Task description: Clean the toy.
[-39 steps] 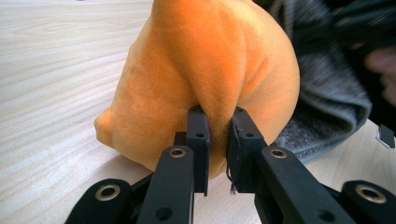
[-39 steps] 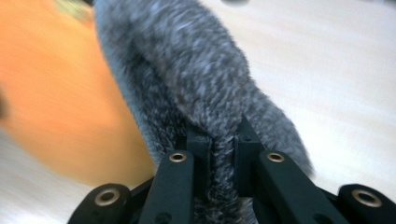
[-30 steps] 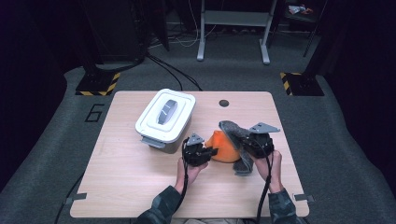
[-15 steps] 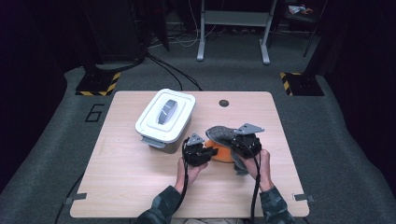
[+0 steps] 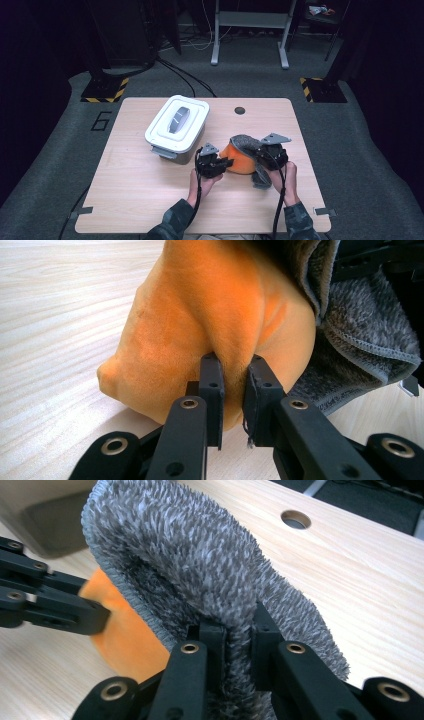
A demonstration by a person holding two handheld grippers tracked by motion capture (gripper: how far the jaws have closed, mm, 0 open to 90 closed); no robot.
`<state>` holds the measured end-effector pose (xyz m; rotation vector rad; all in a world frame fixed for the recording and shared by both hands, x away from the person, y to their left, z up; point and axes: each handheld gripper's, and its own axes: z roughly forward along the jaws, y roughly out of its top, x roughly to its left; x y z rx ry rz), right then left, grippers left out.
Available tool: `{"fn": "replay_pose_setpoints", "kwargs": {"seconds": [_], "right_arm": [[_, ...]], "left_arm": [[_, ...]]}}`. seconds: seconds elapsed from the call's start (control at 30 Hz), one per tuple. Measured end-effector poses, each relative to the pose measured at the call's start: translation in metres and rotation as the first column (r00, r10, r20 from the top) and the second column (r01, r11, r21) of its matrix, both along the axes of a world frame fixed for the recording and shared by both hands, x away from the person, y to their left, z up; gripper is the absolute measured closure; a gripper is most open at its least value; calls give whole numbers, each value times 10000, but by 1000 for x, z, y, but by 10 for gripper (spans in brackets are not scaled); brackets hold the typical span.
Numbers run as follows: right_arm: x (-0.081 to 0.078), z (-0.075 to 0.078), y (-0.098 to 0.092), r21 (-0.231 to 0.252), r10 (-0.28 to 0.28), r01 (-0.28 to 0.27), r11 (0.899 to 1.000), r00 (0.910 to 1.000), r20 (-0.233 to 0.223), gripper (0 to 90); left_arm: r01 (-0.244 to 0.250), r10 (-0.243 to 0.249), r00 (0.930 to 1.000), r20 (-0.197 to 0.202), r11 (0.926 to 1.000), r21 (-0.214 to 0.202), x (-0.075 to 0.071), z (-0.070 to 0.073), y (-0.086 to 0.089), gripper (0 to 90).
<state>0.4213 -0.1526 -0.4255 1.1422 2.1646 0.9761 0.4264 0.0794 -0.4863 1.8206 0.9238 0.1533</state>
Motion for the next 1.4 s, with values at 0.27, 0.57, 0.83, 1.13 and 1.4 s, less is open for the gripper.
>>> {"fn": "replay_pose_setpoints", "kwargs": {"seconds": [0.27,0.57,0.83,1.13,1.4], "right_arm": [[3,-12,-14,122,-515,519,9986,9982,-323,807],[13,-29,-25,-5,-1079,1083,9941,9901,-898,807],[23,-50,-30,-381,-1286,1240,9915,9785,-1614,806],[17,-37,-31,-361,-1461,1425,9891,9800,-1348,805],[-10,10,-13,-8,-540,540,9985,9984,196,805]], "left_arm": [[-50,50,10000,-54,10000,-33,0,-1,0,798],[-70,70,9999,-125,10000,-13,1,-2,1,799],[-143,144,9999,-89,9999,47,2,-3,3,799],[-298,300,9995,-93,9995,134,3,-3,6,799],[-456,454,9989,72,9984,345,2,-3,5,797]]}}
